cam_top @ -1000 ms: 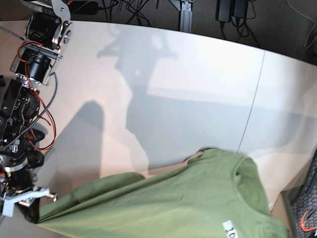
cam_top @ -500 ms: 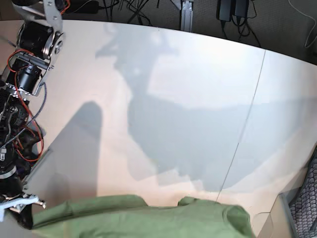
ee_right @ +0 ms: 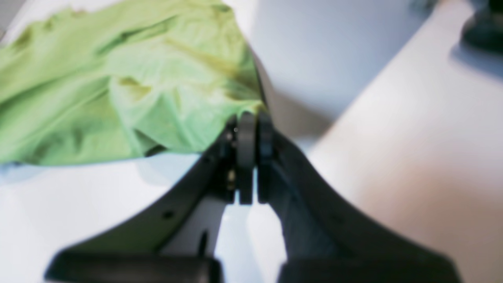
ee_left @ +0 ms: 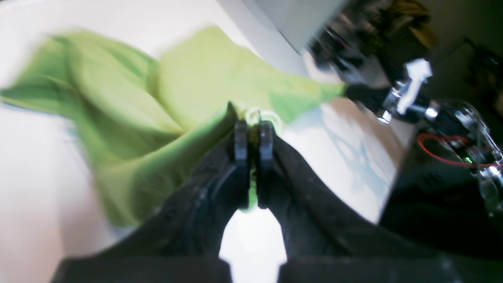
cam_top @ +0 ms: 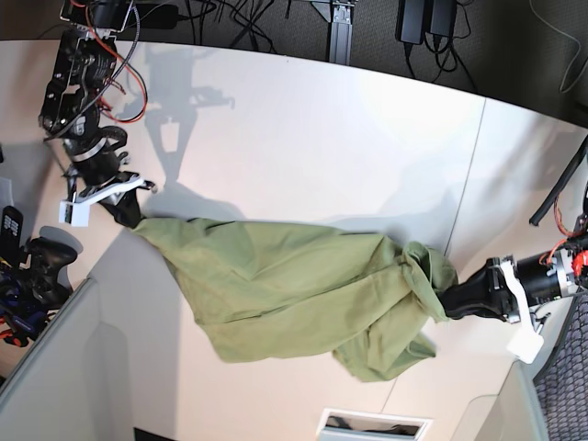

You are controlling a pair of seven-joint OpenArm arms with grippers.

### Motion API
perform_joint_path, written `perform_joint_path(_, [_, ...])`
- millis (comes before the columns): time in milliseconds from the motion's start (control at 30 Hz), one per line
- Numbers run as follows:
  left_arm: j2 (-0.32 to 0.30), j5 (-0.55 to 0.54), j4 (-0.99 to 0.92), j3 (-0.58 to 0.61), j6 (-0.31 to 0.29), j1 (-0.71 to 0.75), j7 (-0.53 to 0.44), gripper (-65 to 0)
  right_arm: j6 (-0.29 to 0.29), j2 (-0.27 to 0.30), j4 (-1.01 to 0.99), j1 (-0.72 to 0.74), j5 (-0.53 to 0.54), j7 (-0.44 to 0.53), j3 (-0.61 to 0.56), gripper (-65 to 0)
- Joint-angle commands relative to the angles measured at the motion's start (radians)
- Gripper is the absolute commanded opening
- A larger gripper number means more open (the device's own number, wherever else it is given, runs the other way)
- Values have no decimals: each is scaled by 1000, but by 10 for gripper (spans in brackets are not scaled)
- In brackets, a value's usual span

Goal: Layout the t-shirt on the table in an organized manner, then fold the t-shirt properly

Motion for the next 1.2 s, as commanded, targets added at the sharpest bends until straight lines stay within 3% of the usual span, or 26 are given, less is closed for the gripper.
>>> perform_joint_path(0, [-17,-32,26,-10,-15,5,-14,-650,2,4,19,0,22,28,27,-650])
perform_joint_path(100, [-17,-31,37,-10,-15,71,-12,-650,3,-27,19,-49,21,28,80,-650])
perform_joint_path(133, [-17,-31,37,-10,-15,87,-5,-626,3,-36,19,-59,20,28,96,-553])
perform_joint_path(200, [-18,-29,37,-10,-15,106,10,-475,3,-46,19,-68,18,27,122,-354])
perform_joint_path(267, [-18,-23,37,-13,-15,116,12,-337,3,-50,22,-67,19,20,146,-254])
perform_joint_path(367, [-18,-24,39,-77,-15,134,16,-312,3,-51,57,-68,32,16,188,-251])
perform_joint_path(567, [-18,-24,126,-335,-15,138,16,-312,3,-51,210,-43,52,17,251,-251])
perform_joint_path(733, [-28,2,217,-371,-15,139,15,-312,2,-55,193,89,11,24,232,-251])
perform_joint_path(1033, [-28,119,222,-243,-15,167,-41,-312,-33,-60,-271,450,-178,137,49,-251])
perform_joint_path(1167, [-28,150,222,-235,-15,200,-57,-312,-60,-105,-531,564,-298,192,-8,-251])
